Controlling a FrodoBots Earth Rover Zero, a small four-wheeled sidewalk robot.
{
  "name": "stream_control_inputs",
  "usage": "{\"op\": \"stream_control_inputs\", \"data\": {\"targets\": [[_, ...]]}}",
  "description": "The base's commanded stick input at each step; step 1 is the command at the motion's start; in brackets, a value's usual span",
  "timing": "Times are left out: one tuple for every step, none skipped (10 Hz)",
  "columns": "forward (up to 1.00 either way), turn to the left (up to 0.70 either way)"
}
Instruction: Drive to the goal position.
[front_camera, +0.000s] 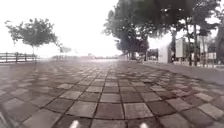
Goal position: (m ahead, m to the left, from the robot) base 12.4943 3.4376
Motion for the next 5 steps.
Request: {"op": "stream_control_inputs", "data": {"targets": [[0.7,0.0],[0.7,0.0],[0.7,0.0],[0.7,0.0],[0.7,0.0]]}}
